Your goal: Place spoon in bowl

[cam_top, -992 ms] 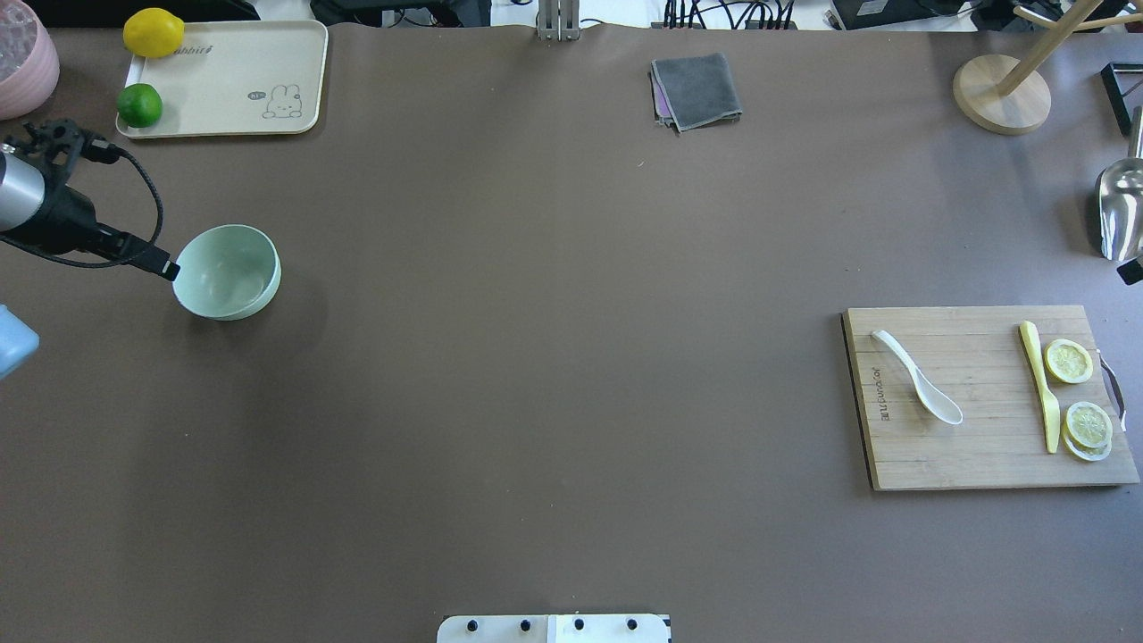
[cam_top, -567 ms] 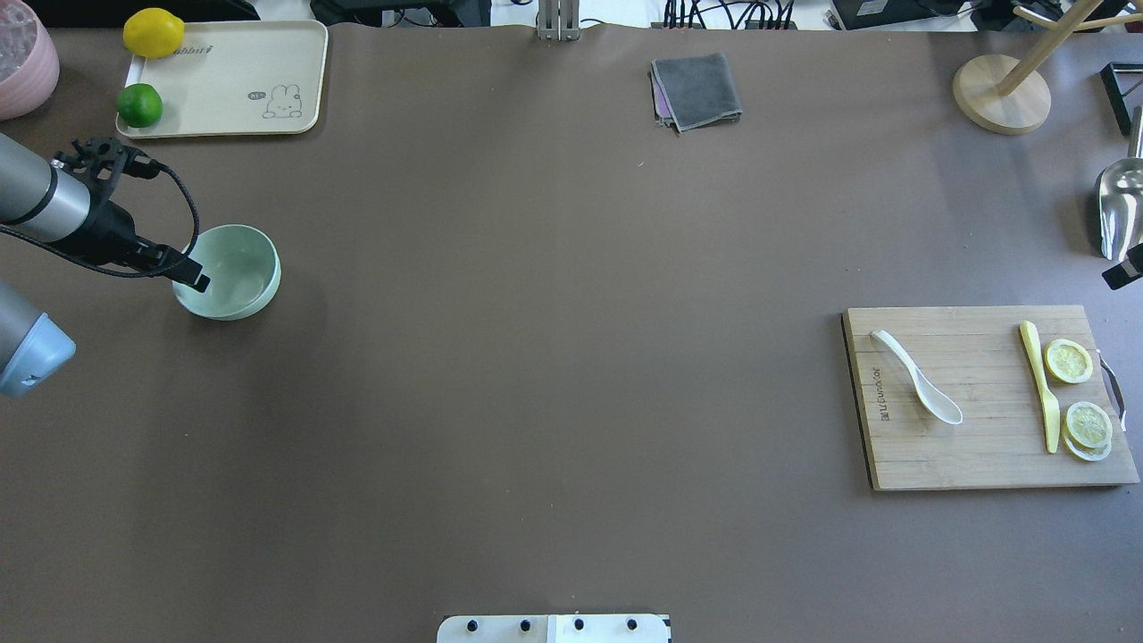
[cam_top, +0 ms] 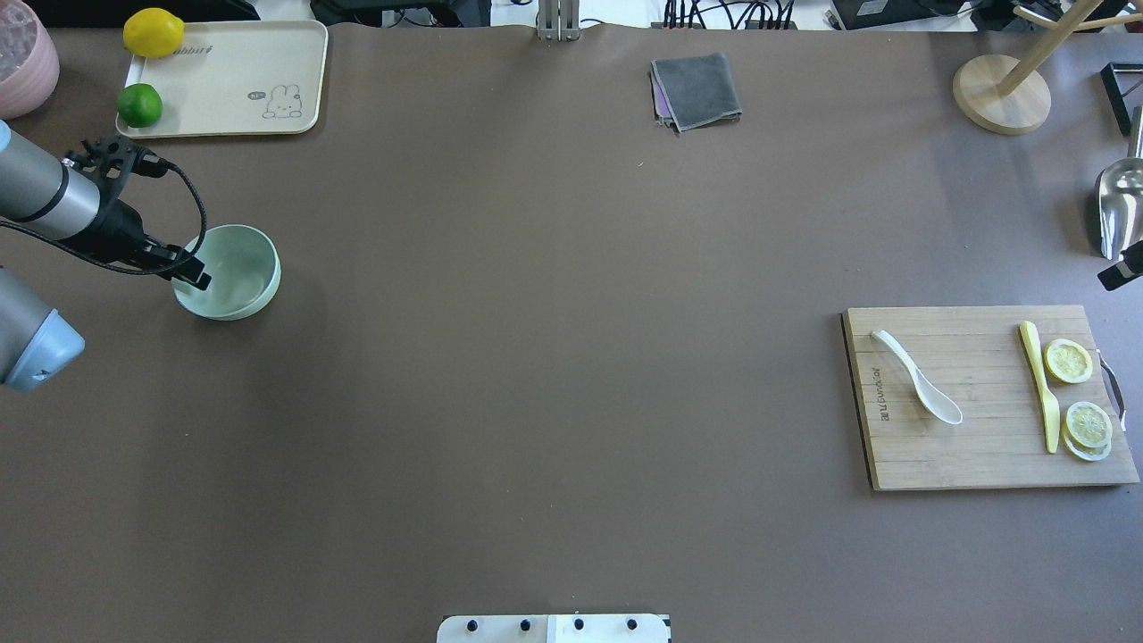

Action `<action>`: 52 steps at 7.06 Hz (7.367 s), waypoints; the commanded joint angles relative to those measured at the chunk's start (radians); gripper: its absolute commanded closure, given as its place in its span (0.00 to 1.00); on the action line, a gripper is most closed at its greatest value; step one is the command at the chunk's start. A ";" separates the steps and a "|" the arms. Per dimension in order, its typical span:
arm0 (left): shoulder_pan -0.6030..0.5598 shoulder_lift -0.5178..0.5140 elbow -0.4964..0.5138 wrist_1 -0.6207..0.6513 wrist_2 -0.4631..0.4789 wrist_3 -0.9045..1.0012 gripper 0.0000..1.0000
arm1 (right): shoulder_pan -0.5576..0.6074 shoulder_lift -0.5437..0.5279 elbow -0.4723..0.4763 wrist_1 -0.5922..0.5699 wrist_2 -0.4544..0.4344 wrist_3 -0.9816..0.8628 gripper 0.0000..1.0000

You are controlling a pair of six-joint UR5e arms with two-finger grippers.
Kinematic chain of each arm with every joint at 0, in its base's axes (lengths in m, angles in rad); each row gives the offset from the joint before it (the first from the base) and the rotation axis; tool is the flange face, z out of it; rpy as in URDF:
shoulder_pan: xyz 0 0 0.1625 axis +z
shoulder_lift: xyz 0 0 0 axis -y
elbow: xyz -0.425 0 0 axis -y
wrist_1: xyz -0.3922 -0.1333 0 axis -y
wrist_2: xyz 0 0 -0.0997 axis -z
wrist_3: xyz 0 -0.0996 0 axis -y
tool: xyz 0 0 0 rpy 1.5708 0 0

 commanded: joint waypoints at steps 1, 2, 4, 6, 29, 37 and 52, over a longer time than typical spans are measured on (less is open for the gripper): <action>0.000 -0.009 -0.035 0.005 -0.007 -0.007 1.00 | -0.017 0.002 0.014 0.001 -0.002 0.012 0.00; 0.000 -0.018 -0.061 0.008 0.001 -0.083 1.00 | -0.026 0.002 0.017 0.003 -0.001 0.014 0.00; 0.026 -0.055 -0.159 0.014 0.001 -0.311 1.00 | -0.107 -0.001 0.011 0.187 -0.026 0.257 0.00; 0.180 -0.134 -0.214 0.018 0.109 -0.560 1.00 | -0.241 -0.009 0.005 0.384 -0.115 0.525 0.01; 0.371 -0.203 -0.509 0.462 0.310 -0.475 0.03 | -0.523 0.143 -0.026 0.449 -0.330 0.637 1.00; 0.118 -0.060 -0.482 0.456 0.167 -0.121 0.03 | -0.905 0.568 -0.070 0.437 -0.716 1.400 1.00; -0.466 0.120 -0.149 0.485 -0.070 0.597 0.02 | 0.045 0.048 -0.130 0.109 -0.162 0.034 0.00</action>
